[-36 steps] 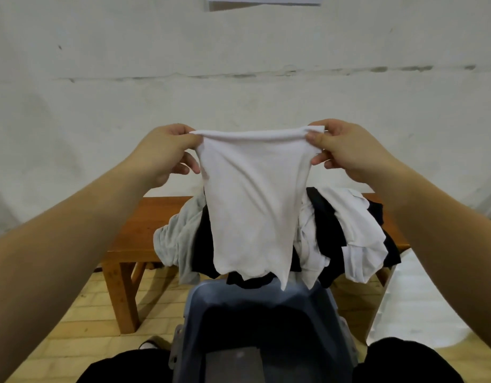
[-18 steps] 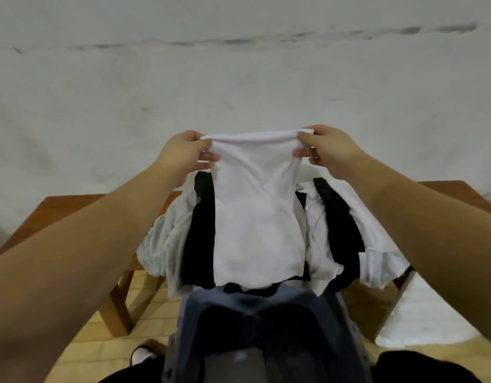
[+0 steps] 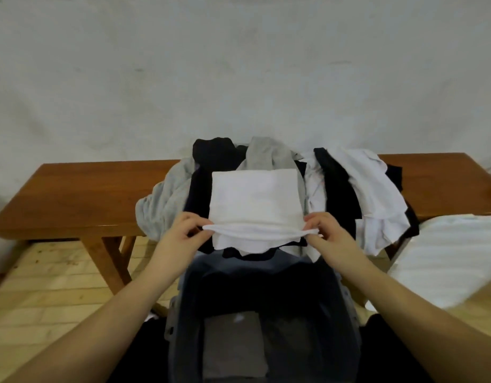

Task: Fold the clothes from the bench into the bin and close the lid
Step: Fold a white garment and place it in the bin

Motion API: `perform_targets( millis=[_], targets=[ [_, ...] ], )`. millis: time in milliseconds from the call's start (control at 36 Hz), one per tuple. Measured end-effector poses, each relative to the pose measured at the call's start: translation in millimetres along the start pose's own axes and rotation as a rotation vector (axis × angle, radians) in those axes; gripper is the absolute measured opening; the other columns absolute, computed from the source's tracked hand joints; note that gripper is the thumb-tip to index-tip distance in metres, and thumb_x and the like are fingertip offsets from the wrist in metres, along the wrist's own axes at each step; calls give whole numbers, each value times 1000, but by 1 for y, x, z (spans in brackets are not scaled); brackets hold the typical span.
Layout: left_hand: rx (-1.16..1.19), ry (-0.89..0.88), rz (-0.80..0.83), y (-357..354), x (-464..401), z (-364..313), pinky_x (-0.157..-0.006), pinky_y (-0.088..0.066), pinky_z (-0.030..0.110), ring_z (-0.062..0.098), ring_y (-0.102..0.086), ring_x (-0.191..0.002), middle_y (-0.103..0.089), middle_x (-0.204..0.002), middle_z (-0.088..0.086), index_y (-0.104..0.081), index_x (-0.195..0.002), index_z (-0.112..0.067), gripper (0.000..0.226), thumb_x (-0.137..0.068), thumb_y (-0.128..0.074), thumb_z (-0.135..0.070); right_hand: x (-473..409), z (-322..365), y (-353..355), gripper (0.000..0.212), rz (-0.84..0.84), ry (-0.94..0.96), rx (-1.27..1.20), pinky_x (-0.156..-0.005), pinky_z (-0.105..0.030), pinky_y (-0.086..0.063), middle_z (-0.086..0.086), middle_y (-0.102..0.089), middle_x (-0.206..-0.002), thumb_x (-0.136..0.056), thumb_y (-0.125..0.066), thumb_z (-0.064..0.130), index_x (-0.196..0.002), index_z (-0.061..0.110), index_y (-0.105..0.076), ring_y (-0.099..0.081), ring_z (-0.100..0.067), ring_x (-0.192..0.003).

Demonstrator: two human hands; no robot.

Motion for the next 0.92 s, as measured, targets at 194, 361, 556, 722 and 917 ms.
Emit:
perform_targets(
  millis=[194,361,556,722,917],
  targets=[
    [0,101,36,-27,-5,43,-85,-38,8,1,-56,-100,-56,-111,-1,-70,-95,-16,18,-88,-64,0,-7,-32,-29,22,15,-77,139,-95,-12,-30,5,-45,-123,-87,-57,-3,-98,15,-61,-48,6,-106],
    [289,317,-112,-39,-7,56,-86,-50,38,23,-58,-92,-59,-98,4,-53,-109,-14,26,-91,-68,-24,-8,-40,-39,28,-127,-276,-275,-98,-34,-49,-3,-60,-114,-94,-59,8,-119,17,-51,-60,-21,-106],
    [332,441,-109,-52,-12,59,-89,-49,36,20,-59,-98,-59,-109,-2,-48,-120,-16,48,-87,-71,-42,-18,-43,-52,34,-231,-383,-359,-97,-34,-49,-5,-61,-116,-92,-67,27,-119,20,-48,-61,-21,-103],
    [472,462,-16,-57,-12,60,-75,-51,34,25,-64,-86,-73,-96,8,-66,-100,-7,21,-89,-72,-23,-22,-62,-57,60,-141,-554,-398,-106,-44,-46,-4,-59,-125,-85,-71,47,-131,14,-51,-58,-26,-114],
    [145,340,-62,-35,-9,34,-80,-54,47,27,-64,-78,-69,-85,12,-64,-87,-4,23,-88,-71,-26,-19,-69,-60,59,-84,-576,-605,-105,-45,-47,-7,-71,-113,-65,-82,46,-110,11,-65,-64,-30,-112]
  ],
)
Point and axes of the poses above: each hand's wrist, its own x-axis away from the middle knuckle, its own y-axis out of the back of the hand, z = x × y, the point moved 7 cm from there along -x, towards the middle knuckle
